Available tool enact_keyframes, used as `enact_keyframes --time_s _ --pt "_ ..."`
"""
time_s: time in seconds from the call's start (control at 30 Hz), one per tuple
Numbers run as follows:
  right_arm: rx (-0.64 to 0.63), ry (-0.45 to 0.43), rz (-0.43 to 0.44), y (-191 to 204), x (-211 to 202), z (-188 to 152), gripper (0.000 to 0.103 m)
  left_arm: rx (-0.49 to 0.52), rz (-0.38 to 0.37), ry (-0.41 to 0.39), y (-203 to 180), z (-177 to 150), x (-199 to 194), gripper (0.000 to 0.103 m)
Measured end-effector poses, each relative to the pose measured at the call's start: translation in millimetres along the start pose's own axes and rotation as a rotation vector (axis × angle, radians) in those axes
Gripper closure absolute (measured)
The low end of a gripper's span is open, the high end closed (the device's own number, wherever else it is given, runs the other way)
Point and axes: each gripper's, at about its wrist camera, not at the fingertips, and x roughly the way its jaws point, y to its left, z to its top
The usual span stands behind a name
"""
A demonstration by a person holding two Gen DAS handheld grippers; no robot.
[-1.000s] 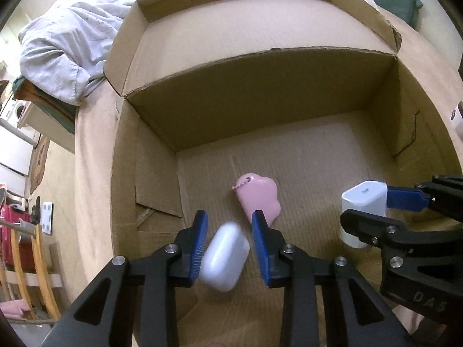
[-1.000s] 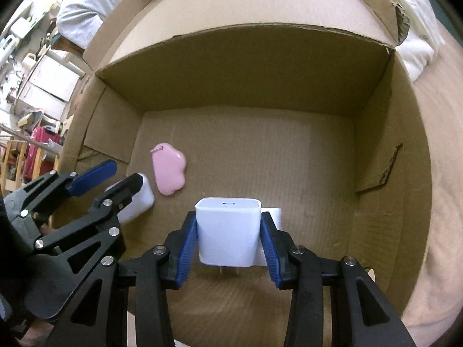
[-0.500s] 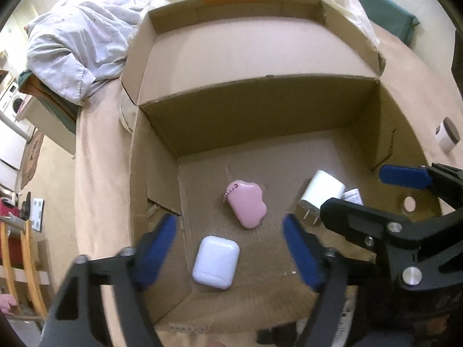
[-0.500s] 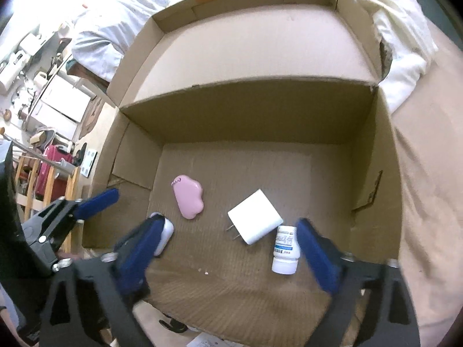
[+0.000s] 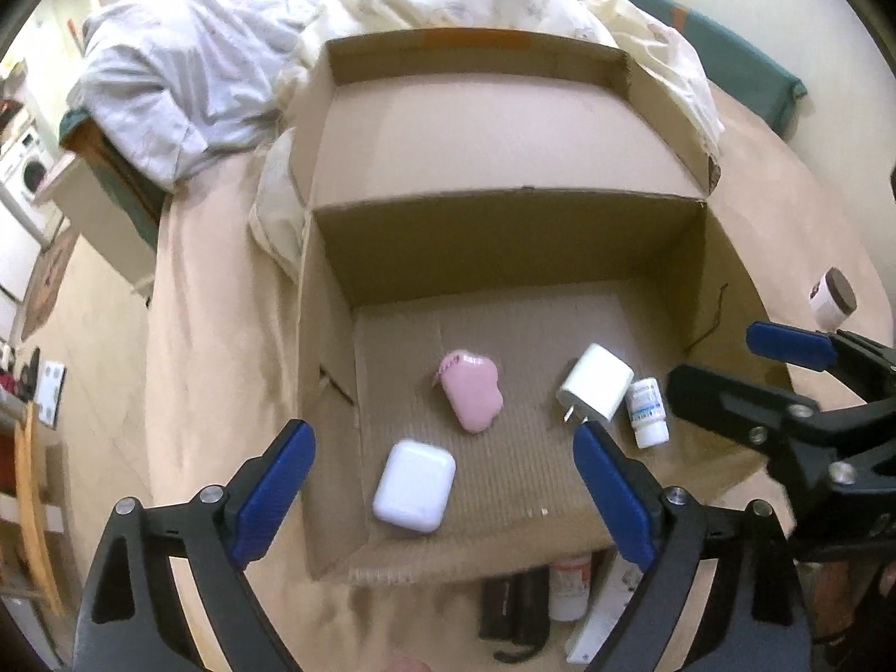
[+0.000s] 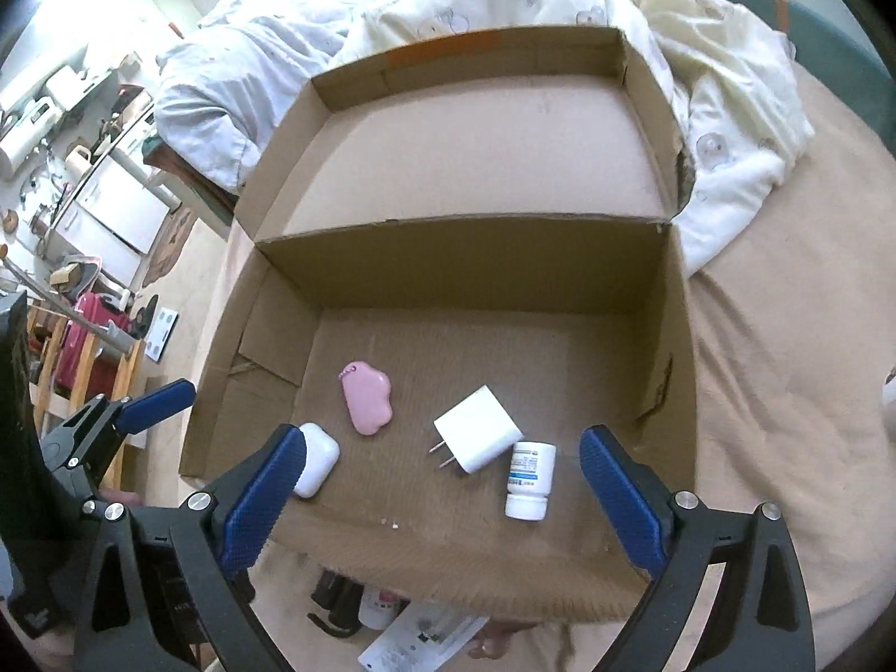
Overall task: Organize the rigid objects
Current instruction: 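Withdraw both open tools from the box toward the remaining items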
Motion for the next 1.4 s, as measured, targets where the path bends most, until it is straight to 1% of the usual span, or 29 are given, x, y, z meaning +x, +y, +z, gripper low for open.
enact_keyframes --time_s 0.1,0.23,0.3,0.5,0.53,0.6,0.63,0.73,0.83,0.9,0.93,0.97,1.03,1.07,1.1,1.17,1.23,1.27,1.33,1.4 --pt "-0.024 -0.018 0.0 3 -10 -5 0.0 -0.026 -0.025 0.027 4 -7 -1 0.01" --pt "-0.077 -0.048 0.005 10 -21 -16 0.0 -0.022 -0.026 0.019 3 -18 -10 0.01" --pt "-0.089 -0.053 -0.006 11 -26 -22 0.0 -0.026 -0.024 0.017 4 -24 -14 0.01" --pt "-0.08 -0.068 -0.003 4 -41 -43 0.0 -0.029 -0.016 0.026 9 -40 -20 0.01" --pt "-0.079 -0.057 -0.004 0 -42 -47 0.0 -0.025 -0.013 0.026 9 -43 -21 0.01" --pt "-0.065 -0.035 0.021 -6 -46 -53 0.0 -0.023 -0.005 0.027 11 -49 -22 0.01" --pt "-0.061 -0.044 0.036 -9 -50 -57 0.0 -0.027 -0.004 0.03 11 -51 -22 0.01" --pt "-0.045 -0.064 -0.001 -19 -59 -65 0.0 -0.036 -0.01 0.044 11 -55 -20 0.01" --pt "-0.007 -0.073 -0.012 -27 -64 -70 0.0 -0.014 0.0 0.046 4 -57 -19 0.01" --pt "0.028 -0.057 -0.045 -28 -62 -73 0.0 0.003 0.008 0.051 0 -60 -15 0.01" --pt "0.031 -0.057 -0.027 -29 -60 -77 0.0 0.007 0.011 0.058 -1 -61 -13 0.01" --pt "0.025 -0.057 -0.013 -30 -58 -80 0.0 0.006 0.012 0.066 -1 -63 -10 0.01" --pt "0.004 -0.04 -0.057 -28 -52 -85 0.0 -0.007 0.005 0.088 0 -65 -5 0.01" --pt "-0.004 -0.052 -0.057 -29 -51 -87 0.0 -0.015 0.001 0.1 0 -65 -1 0.01" --pt "-0.004 -0.048 -0.046 -31 -49 -88 0.0 -0.022 -0.005 0.112 1 -66 2 0.01" --pt "0.035 0.004 -0.02 -38 -42 -87 0.0 -0.026 -0.013 0.137 0 -69 8 0.01" --pt "0.085 0.065 0.055 -47 -33 -88 0.0 -0.008 -0.021 0.169 -5 -72 16 0.01" --pt "0.12 0.08 0.067 -53 -29 -89 0.0 -0.001 -0.02 0.182 -8 -73 19 0.01" --pt "0.147 0.098 0.026 -58 -24 -89 0.0 -0.002 -0.017 0.206 -10 -75 28 0.01" --pt "0.132 0.097 -0.004 -57 -21 -89 0.0 -0.02 -0.018 0.241 -9 -77 38 0.011"
